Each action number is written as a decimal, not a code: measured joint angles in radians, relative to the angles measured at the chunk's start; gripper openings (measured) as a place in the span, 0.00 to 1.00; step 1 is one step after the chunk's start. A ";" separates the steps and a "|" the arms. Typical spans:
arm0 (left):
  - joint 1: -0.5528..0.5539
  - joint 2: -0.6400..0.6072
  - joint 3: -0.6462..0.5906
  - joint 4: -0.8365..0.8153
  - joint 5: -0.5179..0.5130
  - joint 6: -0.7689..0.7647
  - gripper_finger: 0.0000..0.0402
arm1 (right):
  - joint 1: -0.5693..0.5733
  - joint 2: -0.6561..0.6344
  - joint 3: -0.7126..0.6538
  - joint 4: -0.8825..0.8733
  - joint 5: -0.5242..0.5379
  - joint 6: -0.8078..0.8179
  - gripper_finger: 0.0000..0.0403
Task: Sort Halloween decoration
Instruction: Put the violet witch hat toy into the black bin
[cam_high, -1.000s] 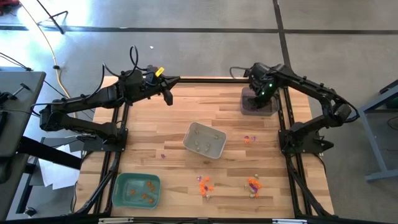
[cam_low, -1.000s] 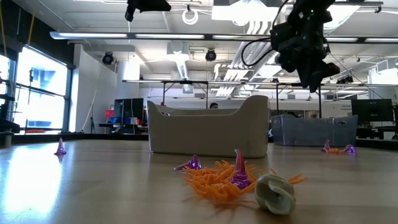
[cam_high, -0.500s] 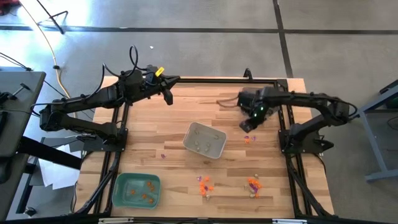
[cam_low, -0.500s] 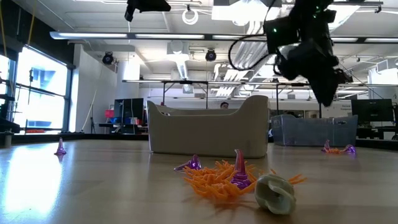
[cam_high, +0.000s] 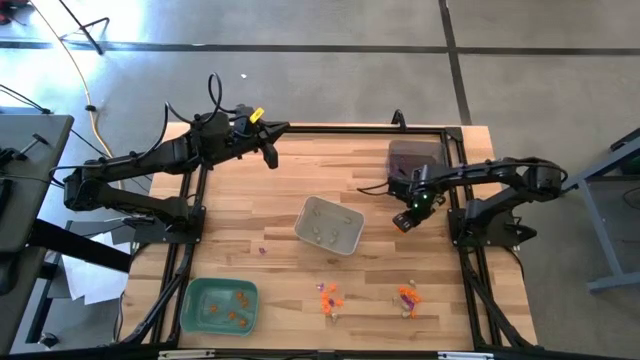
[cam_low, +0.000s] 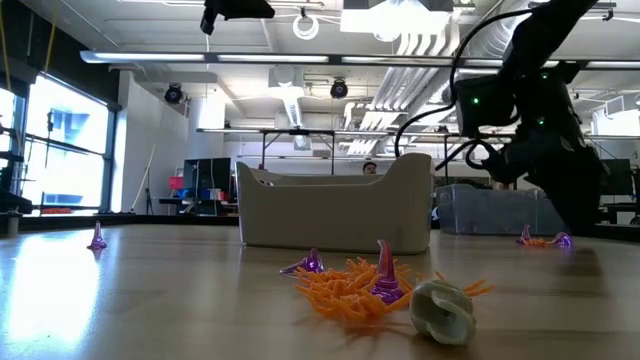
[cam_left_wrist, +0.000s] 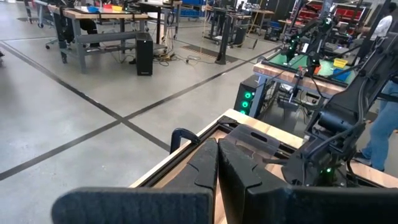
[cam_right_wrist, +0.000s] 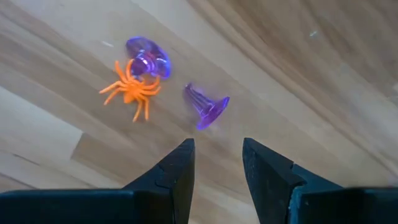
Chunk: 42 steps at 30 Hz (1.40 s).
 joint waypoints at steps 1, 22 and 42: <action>0.000 0.000 0.000 0.000 0.000 0.000 0.00 | 0.000 0.000 -0.004 0.006 0.002 0.000 0.32; 0.000 0.000 0.000 0.000 -0.001 -0.001 0.00 | 0.000 0.000 -0.013 0.120 0.009 -0.027 0.32; 0.019 0.000 0.000 0.000 -0.001 0.000 0.00 | -0.001 -0.003 -0.071 0.184 0.018 0.000 0.20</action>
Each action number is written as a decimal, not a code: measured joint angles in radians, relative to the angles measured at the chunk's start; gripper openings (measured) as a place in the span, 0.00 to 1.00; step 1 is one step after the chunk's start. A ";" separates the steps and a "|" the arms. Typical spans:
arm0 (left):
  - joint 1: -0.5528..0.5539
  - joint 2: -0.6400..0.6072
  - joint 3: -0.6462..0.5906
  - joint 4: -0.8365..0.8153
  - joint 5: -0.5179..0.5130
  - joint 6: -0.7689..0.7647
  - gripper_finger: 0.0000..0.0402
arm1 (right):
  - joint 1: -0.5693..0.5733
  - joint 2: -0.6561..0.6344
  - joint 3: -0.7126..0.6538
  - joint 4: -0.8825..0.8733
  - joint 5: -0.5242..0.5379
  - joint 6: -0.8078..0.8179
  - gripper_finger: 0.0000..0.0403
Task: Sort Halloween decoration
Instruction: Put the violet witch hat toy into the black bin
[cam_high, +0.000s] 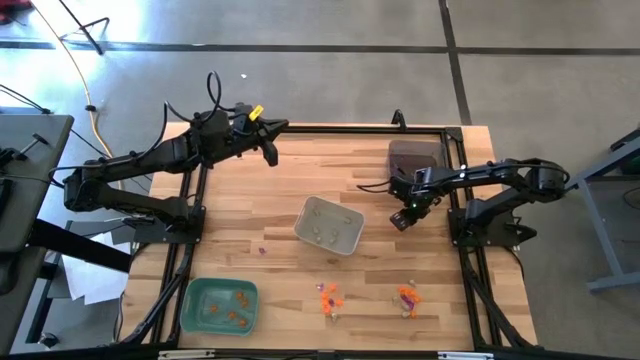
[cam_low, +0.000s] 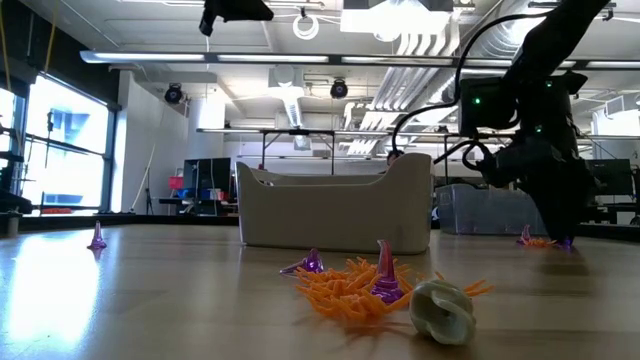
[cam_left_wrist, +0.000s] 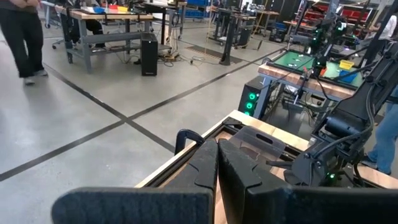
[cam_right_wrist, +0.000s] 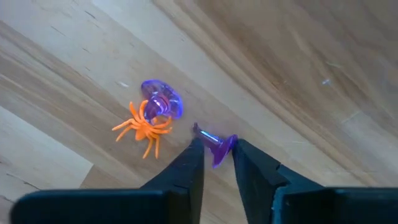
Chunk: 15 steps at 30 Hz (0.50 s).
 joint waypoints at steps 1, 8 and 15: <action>0.000 0.000 0.000 0.000 0.000 0.000 0.00 | 0.000 0.000 0.000 0.000 0.001 0.000 0.18; 0.000 0.000 0.000 0.000 0.000 0.000 0.00 | -0.002 0.002 0.000 -0.006 -0.005 0.000 0.02; 0.000 0.000 0.000 0.000 0.000 0.000 0.00 | -0.002 0.002 0.000 -0.010 -0.006 0.026 0.01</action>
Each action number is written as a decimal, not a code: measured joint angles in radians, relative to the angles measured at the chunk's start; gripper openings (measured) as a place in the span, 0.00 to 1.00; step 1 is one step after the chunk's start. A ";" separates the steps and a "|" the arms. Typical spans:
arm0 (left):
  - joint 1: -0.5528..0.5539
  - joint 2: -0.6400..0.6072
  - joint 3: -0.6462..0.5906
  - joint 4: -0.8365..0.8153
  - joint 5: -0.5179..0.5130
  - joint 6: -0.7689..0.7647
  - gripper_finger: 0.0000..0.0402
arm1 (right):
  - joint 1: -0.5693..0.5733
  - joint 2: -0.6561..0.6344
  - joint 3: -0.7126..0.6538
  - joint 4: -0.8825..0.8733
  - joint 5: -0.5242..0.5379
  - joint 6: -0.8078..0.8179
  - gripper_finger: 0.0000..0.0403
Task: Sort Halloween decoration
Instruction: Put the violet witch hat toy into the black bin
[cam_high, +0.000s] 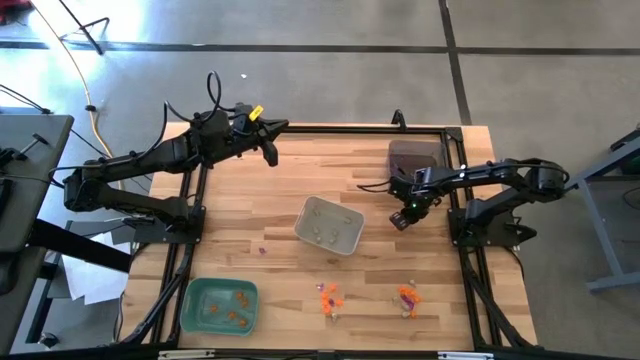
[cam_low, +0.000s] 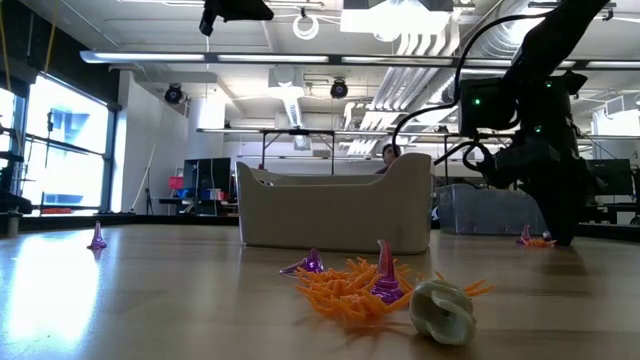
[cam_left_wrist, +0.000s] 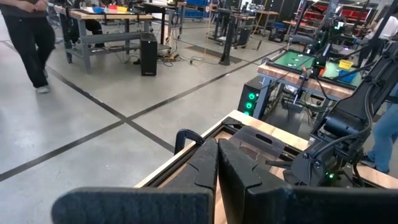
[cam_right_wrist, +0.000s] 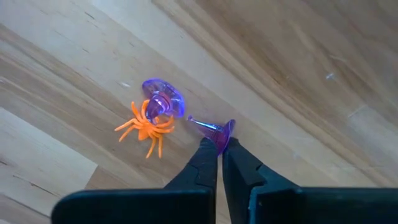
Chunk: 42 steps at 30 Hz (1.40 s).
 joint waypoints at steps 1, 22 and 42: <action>0.000 0.000 0.000 0.000 0.000 0.000 0.00 | 0.000 0.000 0.000 -0.001 0.000 0.000 0.01; 0.000 0.000 0.000 0.000 0.000 0.035 0.00 | 0.000 0.003 0.127 -0.142 -0.002 -0.002 0.00; 0.000 0.000 0.000 0.000 0.000 0.053 0.00 | -0.091 0.001 0.552 -0.521 0.237 -0.217 0.00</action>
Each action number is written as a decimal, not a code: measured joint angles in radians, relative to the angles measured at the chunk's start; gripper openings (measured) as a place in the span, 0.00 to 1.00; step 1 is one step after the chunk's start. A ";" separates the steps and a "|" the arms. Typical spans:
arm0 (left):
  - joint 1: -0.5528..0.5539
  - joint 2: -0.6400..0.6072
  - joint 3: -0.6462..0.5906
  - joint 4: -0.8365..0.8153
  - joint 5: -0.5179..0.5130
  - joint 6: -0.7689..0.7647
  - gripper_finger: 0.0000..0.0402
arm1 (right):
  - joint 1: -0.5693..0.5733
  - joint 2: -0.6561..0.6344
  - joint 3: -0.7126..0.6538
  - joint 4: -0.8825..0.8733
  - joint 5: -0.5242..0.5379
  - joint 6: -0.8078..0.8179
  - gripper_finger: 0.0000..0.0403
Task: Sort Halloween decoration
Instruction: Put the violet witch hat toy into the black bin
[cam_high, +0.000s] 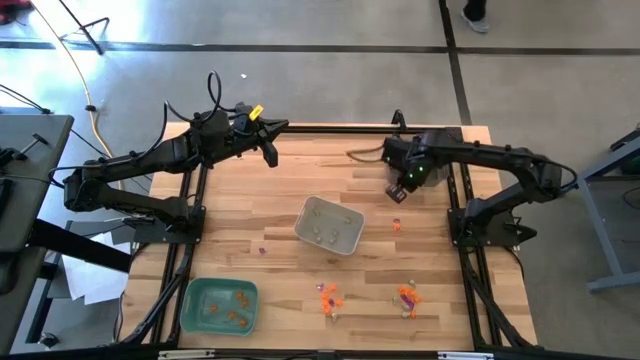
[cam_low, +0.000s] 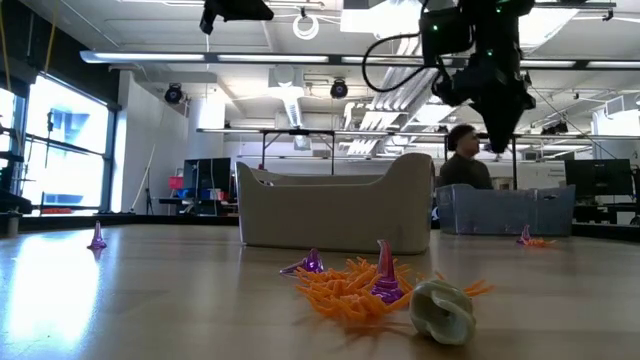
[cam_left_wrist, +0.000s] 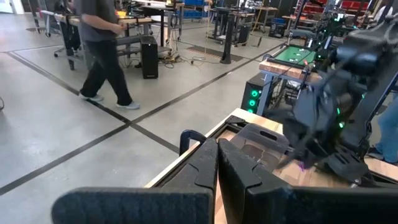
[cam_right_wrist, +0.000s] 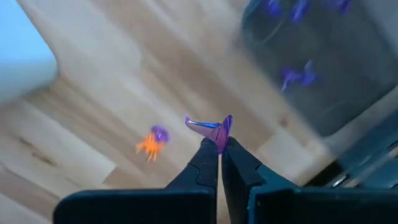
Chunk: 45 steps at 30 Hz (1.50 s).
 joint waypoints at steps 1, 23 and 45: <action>0.000 0.000 0.000 0.000 0.000 0.000 0.00 | -0.015 0.000 0.016 0.000 0.004 -0.020 0.00; 0.000 0.000 0.000 0.001 0.000 -0.001 0.00 | -0.477 0.000 0.064 0.076 0.050 -0.259 0.00; 0.000 0.000 0.000 0.000 0.000 -0.001 0.00 | -0.414 -0.001 0.098 -0.036 -0.243 -0.208 0.34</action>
